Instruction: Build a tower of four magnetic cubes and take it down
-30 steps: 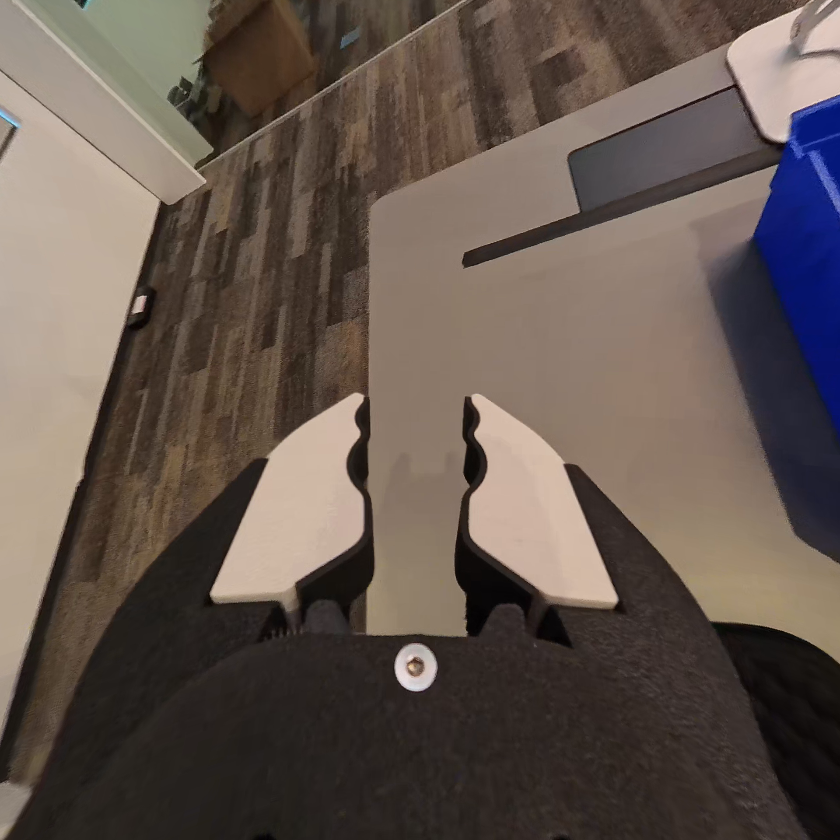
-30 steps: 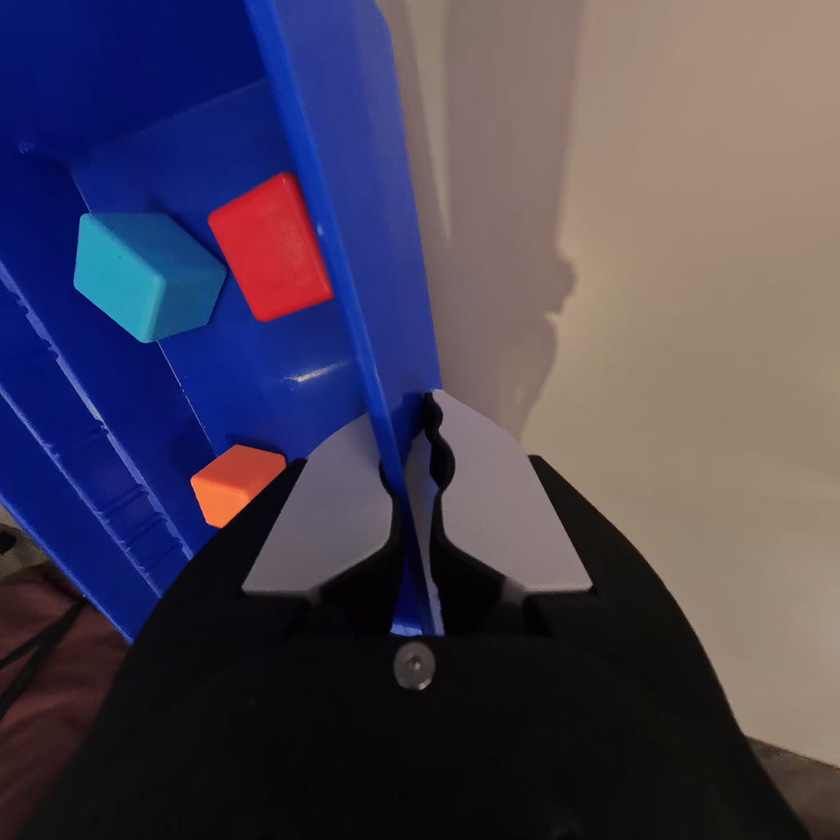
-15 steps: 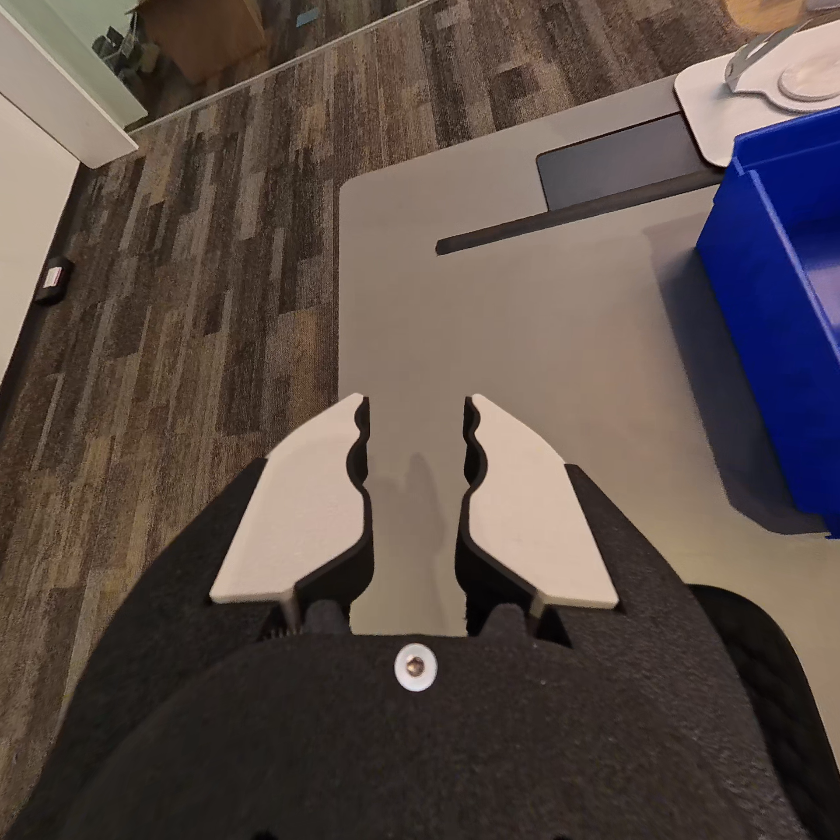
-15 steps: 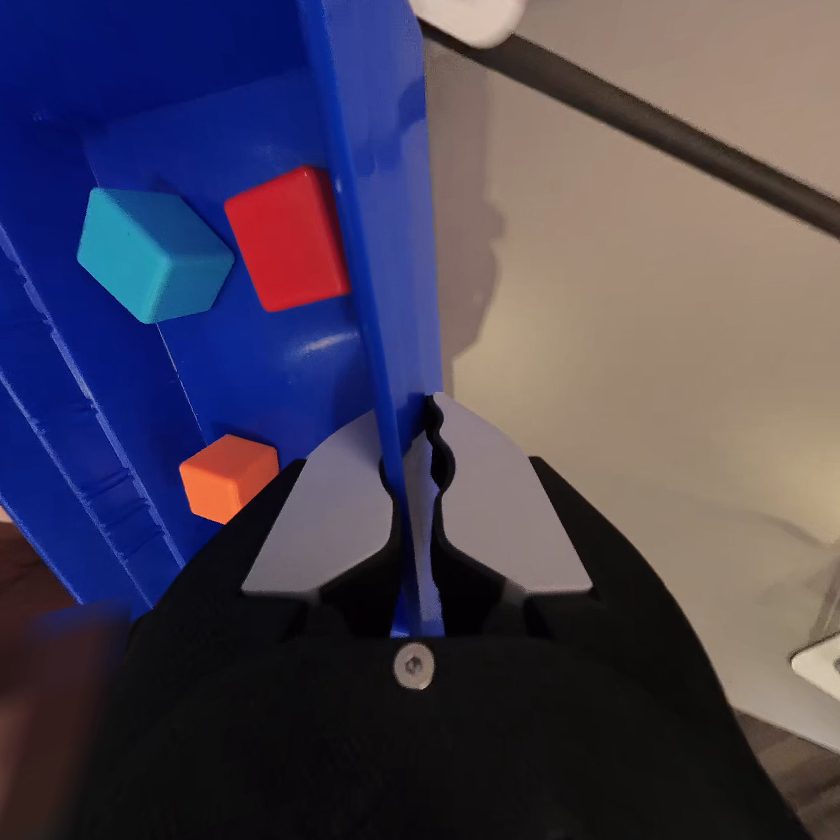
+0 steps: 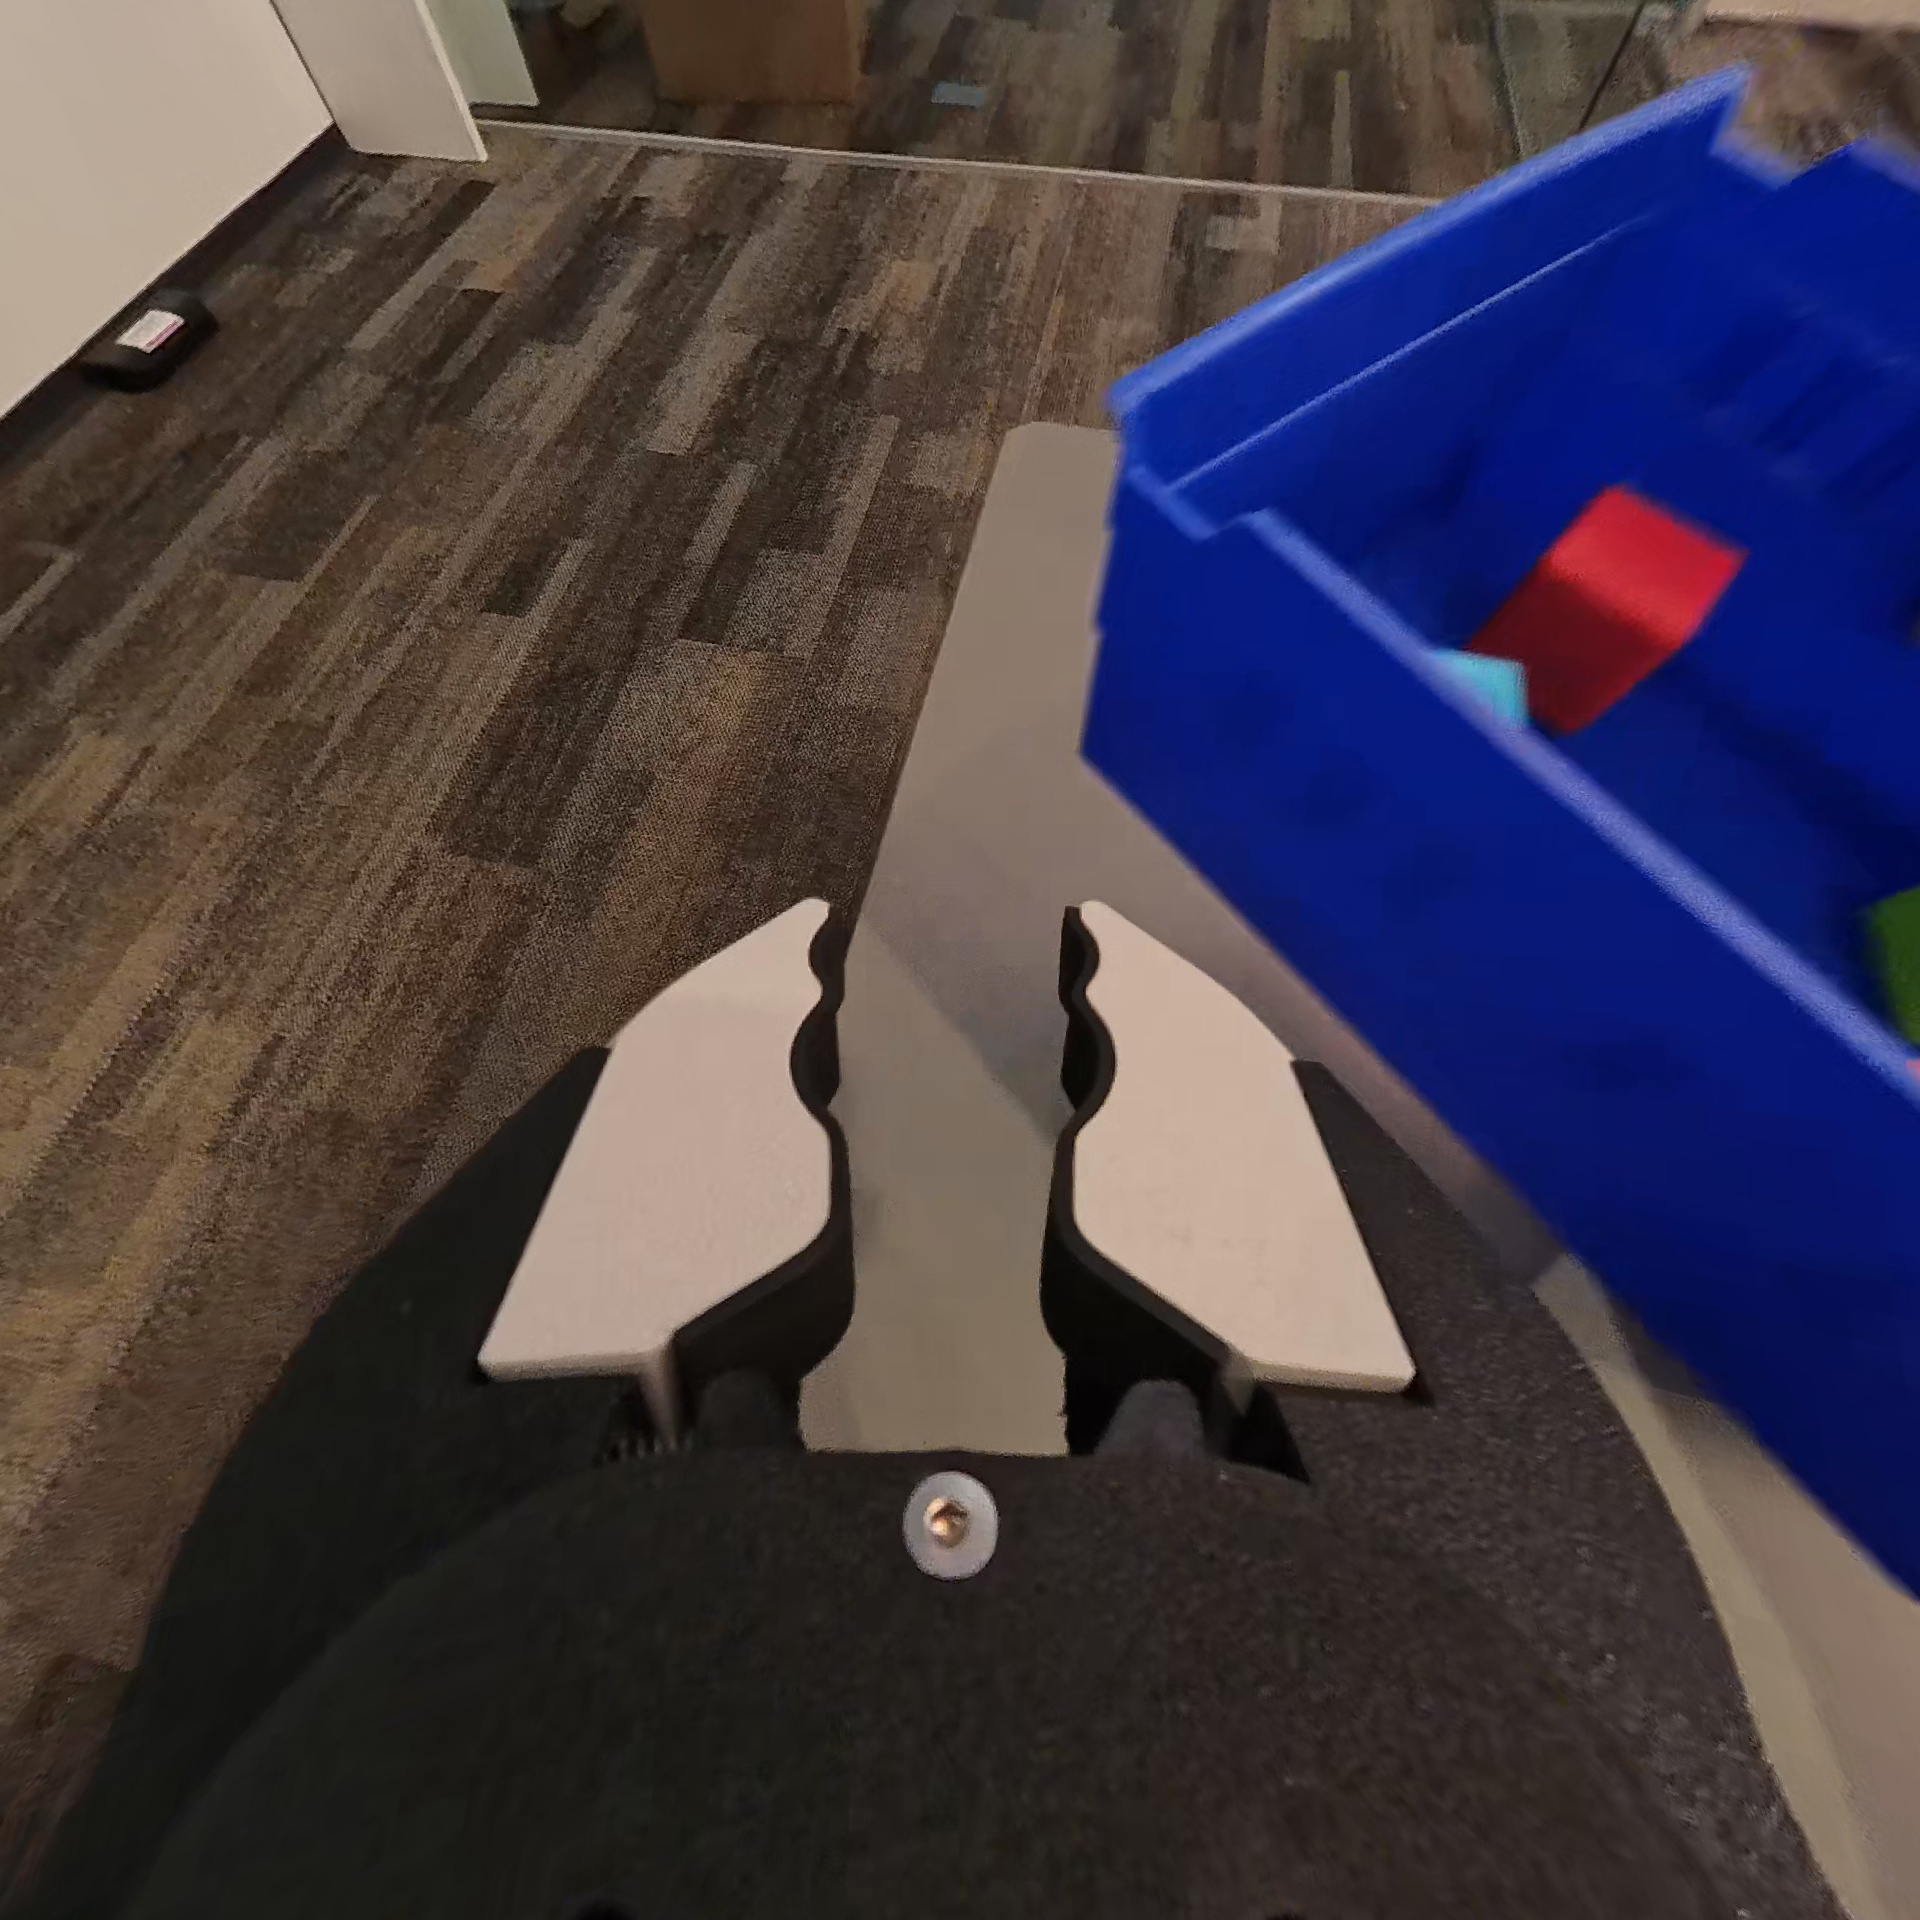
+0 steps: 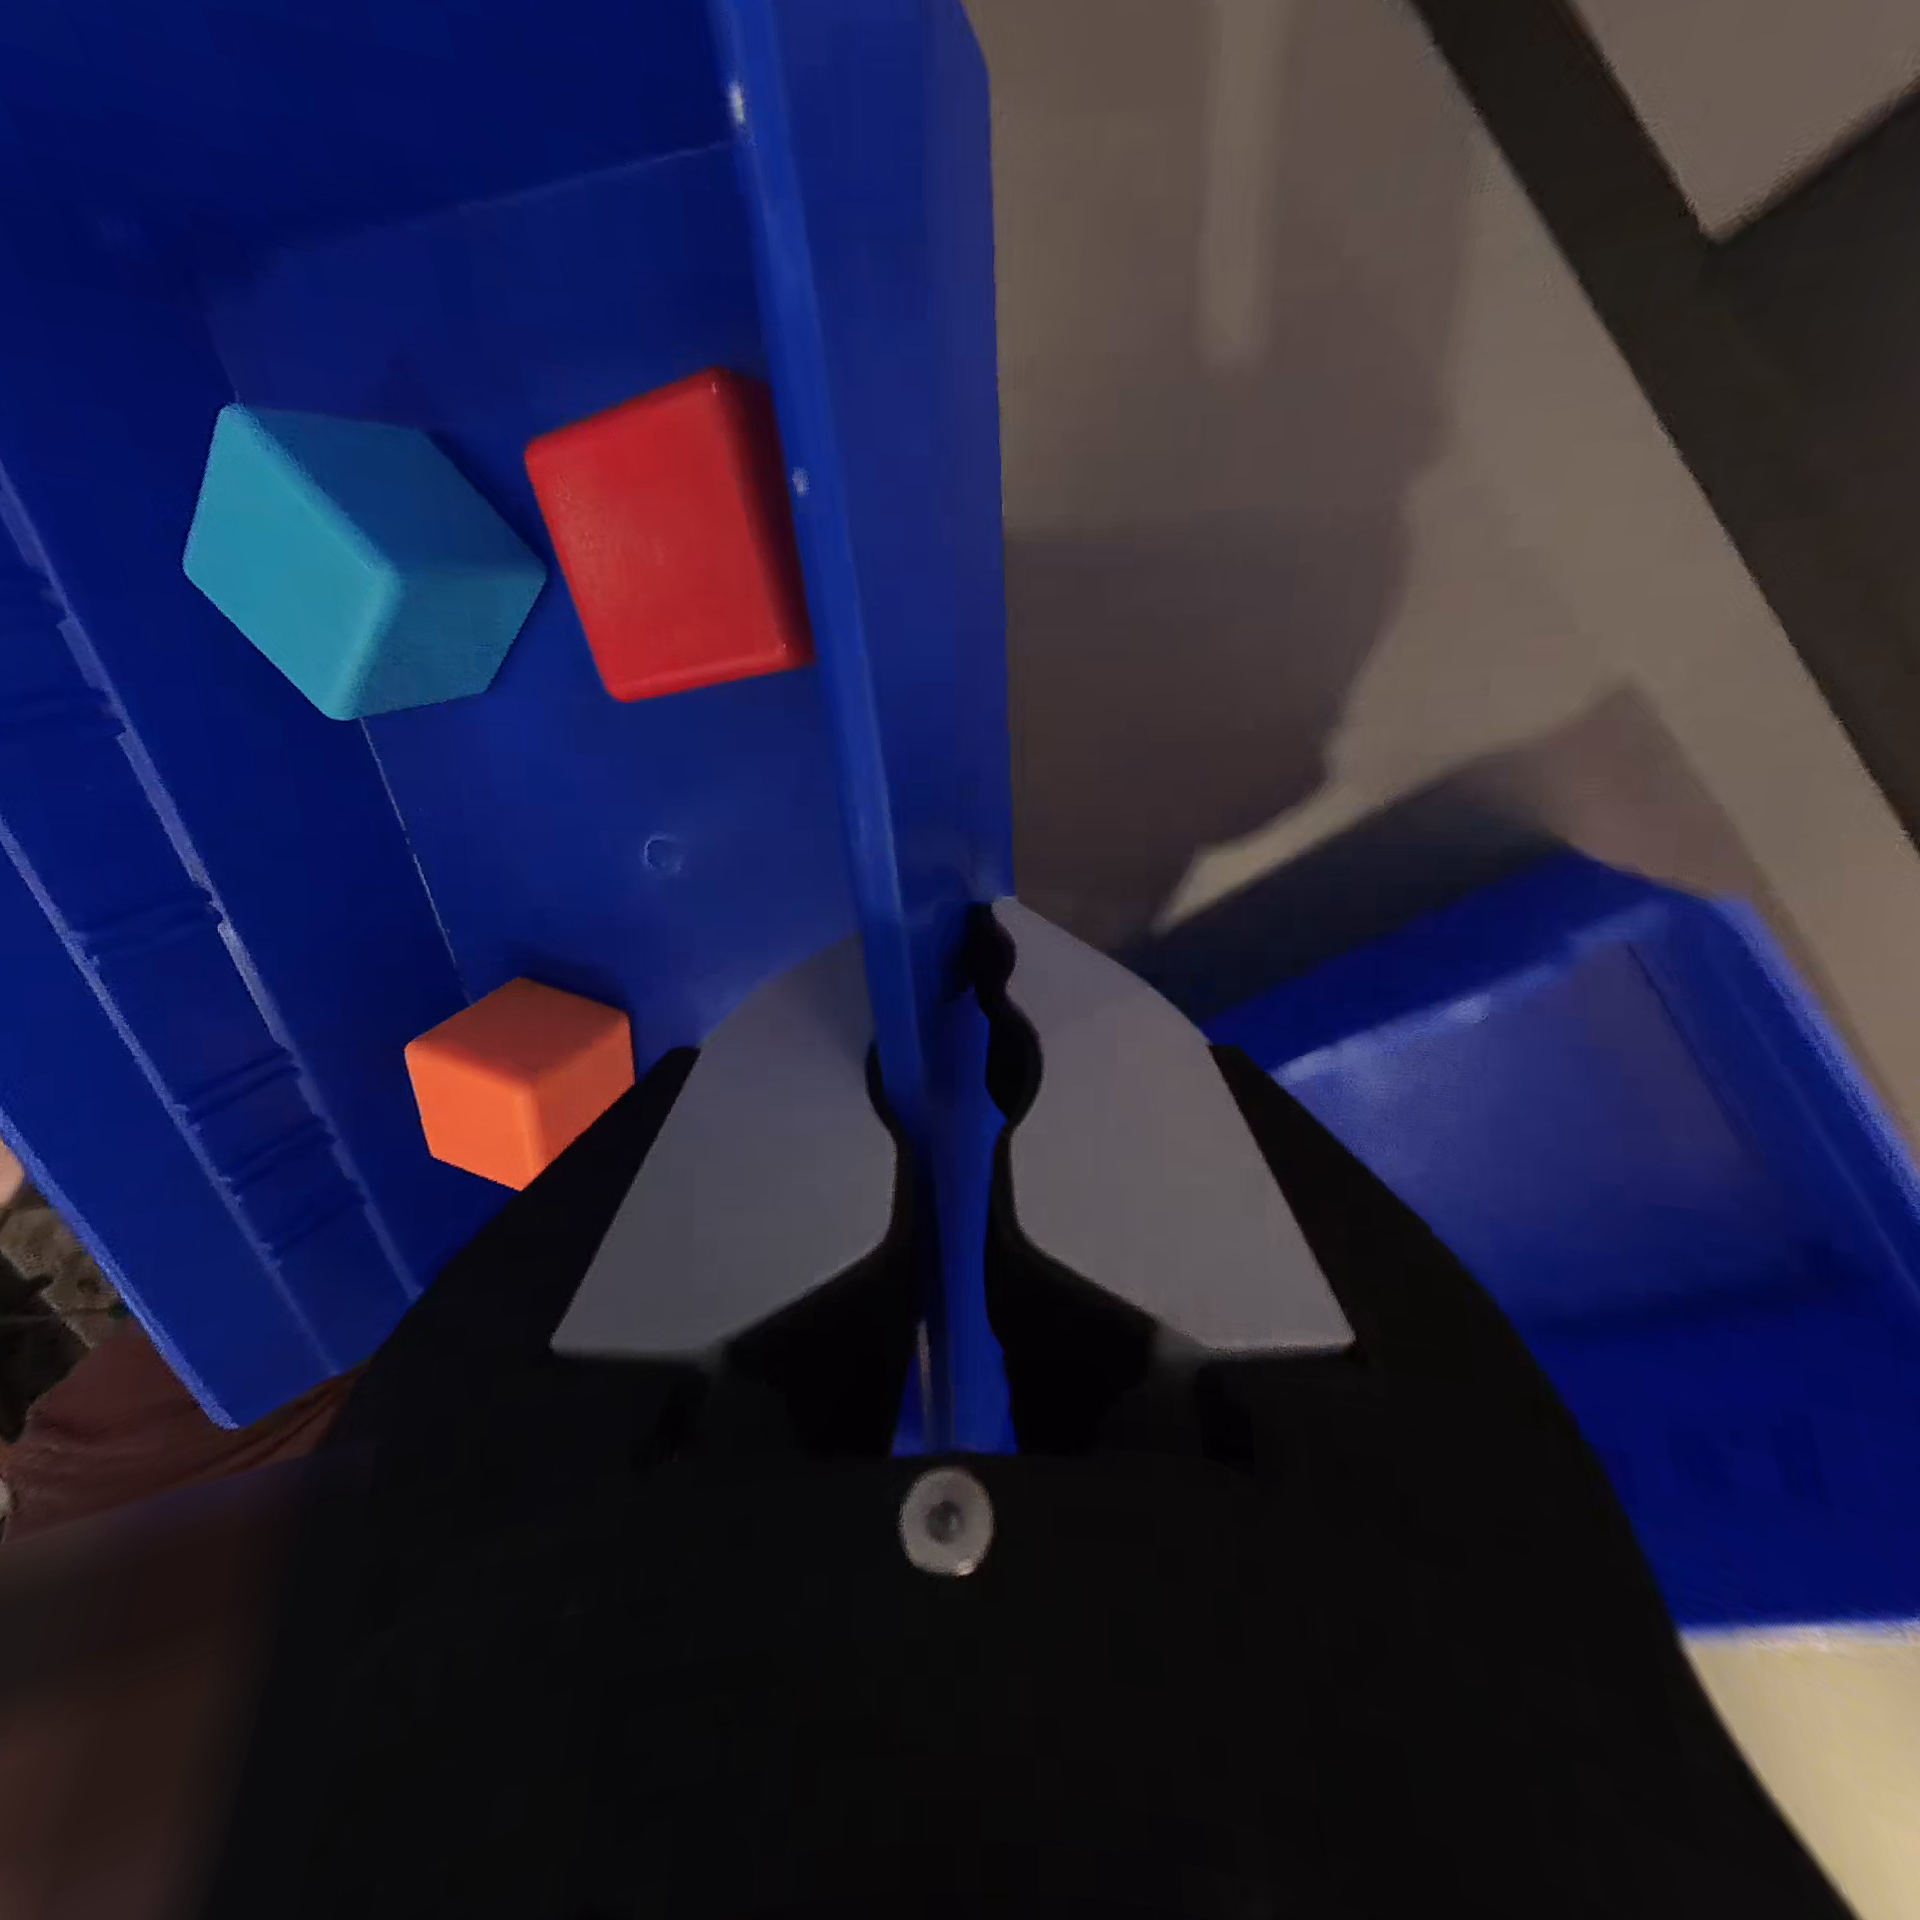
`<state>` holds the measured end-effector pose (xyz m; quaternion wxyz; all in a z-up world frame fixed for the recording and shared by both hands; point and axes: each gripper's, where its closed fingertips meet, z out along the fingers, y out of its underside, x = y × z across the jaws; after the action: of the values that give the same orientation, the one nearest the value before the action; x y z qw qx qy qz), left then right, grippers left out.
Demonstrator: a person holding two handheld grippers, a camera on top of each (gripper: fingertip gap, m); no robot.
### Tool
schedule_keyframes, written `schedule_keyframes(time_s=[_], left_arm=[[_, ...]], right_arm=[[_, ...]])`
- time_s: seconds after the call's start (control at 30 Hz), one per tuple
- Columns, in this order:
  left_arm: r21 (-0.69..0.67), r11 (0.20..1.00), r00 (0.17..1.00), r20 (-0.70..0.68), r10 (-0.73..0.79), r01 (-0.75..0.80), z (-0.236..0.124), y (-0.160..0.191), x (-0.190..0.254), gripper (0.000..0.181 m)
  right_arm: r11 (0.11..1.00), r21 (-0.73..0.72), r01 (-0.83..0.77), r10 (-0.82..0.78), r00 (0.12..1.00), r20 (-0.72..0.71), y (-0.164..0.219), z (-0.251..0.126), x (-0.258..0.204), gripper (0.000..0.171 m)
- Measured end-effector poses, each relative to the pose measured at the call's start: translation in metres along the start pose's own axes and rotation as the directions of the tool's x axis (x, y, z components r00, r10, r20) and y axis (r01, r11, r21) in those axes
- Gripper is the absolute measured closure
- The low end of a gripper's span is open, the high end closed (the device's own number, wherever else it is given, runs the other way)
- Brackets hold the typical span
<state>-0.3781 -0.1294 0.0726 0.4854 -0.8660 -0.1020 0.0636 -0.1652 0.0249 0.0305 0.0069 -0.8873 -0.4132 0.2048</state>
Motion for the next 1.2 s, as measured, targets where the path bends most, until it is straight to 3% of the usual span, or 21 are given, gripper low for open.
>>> schedule_keyframes(time_s=[0.2, 0.4, 0.77, 0.83, 0.9, 1.0, 1.1, 1.2], left_arm=[[0.078, 0.992, 0.995, 0.024, -0.097, 0.095, -0.022, -0.003, -0.025, 0.142], [0.097, 0.993, 0.997, -0.020, -0.071, 0.073, -0.022, -0.008, -0.016, 0.143], [0.007, 1.000, 0.998, -0.065, 0.007, -0.007, -0.001, -0.003, 0.009, 0.142], [0.002, 1.000, 0.997, -0.069, 0.019, -0.019, 0.000, -0.003, 0.011, 0.142], [-0.003, 1.000, 0.997, -0.073, 0.030, -0.030, 0.000, -0.002, 0.013, 0.142], [-0.006, 1.000, 0.997, -0.074, 0.023, -0.023, -0.002, 0.000, 0.011, 0.141], [-0.005, 1.000, 0.996, -0.085, 0.013, -0.014, -0.003, 0.001, 0.010, 0.142], [0.010, 1.000, 0.996, -0.092, 0.011, -0.010, -0.004, -0.003, 0.014, 0.141]], right_arm=[[0.998, -0.040, 0.047, -0.046, 0.999, 0.016, -0.035, 0.068, -0.026, 0.161], [0.997, -0.075, 0.003, -0.005, 1.000, -0.026, -0.036, 0.122, -0.010, 0.161], [0.993, -0.039, -0.115, 0.116, 0.993, 0.012, -0.020, 0.152, 0.021, 0.153], [0.996, 0.009, -0.087, 0.087, 0.996, 0.036, -0.025, 0.143, 0.020, 0.151], [0.989, 0.149, -0.022, 0.023, 1.000, -0.008, -0.035, 0.117, 0.023, 0.144], [0.890, 0.415, 0.186, -0.080, 0.962, -0.260, -0.037, 0.039, 0.034, 0.130], [0.805, 0.518, 0.287, 0.029, 0.855, -0.518, 0.019, -0.040, 0.074, 0.121], [0.837, 0.534, 0.117, 0.269, 0.763, -0.588, 0.106, -0.080, 0.148, 0.109]])
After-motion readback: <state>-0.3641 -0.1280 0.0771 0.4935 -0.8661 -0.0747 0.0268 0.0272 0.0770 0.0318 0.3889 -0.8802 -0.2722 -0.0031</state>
